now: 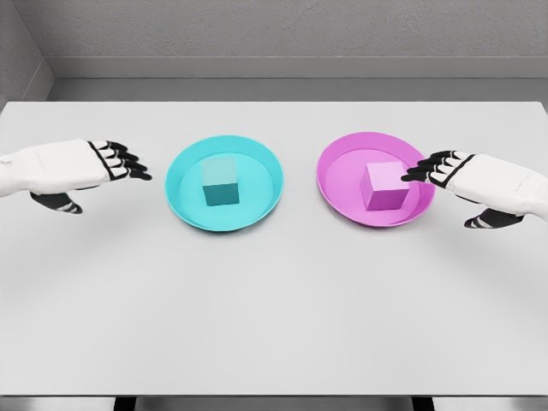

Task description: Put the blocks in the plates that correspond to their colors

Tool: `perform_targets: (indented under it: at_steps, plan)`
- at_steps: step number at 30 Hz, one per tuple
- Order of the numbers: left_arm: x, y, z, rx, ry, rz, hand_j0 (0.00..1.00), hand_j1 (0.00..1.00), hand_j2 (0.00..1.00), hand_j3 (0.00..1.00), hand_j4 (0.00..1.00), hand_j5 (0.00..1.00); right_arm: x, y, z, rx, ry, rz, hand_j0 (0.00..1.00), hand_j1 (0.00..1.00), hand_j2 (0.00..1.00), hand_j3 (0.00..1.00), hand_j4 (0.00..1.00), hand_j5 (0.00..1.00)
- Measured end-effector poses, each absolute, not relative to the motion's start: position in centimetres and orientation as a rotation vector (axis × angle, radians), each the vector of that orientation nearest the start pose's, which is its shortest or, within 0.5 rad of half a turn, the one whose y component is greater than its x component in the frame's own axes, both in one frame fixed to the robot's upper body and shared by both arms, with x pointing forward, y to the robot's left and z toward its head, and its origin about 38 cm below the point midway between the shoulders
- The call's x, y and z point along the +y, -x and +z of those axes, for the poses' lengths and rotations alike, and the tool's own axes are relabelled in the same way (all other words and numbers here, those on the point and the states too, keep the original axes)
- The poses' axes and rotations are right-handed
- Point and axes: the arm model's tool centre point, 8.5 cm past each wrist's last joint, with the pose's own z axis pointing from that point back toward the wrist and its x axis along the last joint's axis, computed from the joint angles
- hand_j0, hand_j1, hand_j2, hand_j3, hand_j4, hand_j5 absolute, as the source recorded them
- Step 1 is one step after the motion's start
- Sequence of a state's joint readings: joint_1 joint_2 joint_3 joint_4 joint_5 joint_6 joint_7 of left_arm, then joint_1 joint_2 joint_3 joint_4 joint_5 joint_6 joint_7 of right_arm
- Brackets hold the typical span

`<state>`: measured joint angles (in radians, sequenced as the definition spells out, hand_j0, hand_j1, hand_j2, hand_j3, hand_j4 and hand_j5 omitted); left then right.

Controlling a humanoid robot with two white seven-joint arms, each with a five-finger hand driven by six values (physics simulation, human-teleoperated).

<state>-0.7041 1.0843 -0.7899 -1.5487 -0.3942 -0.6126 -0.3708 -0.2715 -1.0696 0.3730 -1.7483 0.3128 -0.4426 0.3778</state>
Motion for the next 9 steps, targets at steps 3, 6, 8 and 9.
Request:
perform_targets:
  at_steps: [3,6,8,9]
  plan:
    - [34.89,-40.4,23.98,-1.311,-0.506,-2.221,1.0,1.0,1.0,1.0,1.0,1.0,-35.0,-36.35,23.17,-1.417,0.498,1.939,1.0,1.0,1.0,1.0,1.0,1.0]
    - [34.91,-40.4,23.99,-1.309,-0.507,-2.223,1.0,1.0,1.0,1.0,1.0,1.0,-35.0,-36.35,23.18,-1.418,0.498,1.937,1.0,1.0,1.0,1.0,1.0,1.0]
    - [34.91,-40.39,23.99,-1.308,-0.506,-2.223,1.0,1.0,1.0,1.0,1.0,1.0,-35.01,-36.3,23.06,-1.416,0.494,1.936,1.0,1.0,1.0,1.0,1.0,1.0]
    - [34.91,-40.39,23.99,-1.308,-0.506,-2.223,1.0,1.0,1.0,1.0,1.0,1.0,-35.02,-36.25,22.95,-1.414,0.491,1.936,1.0,1.0,1.0,1.0,1.0,1.0]
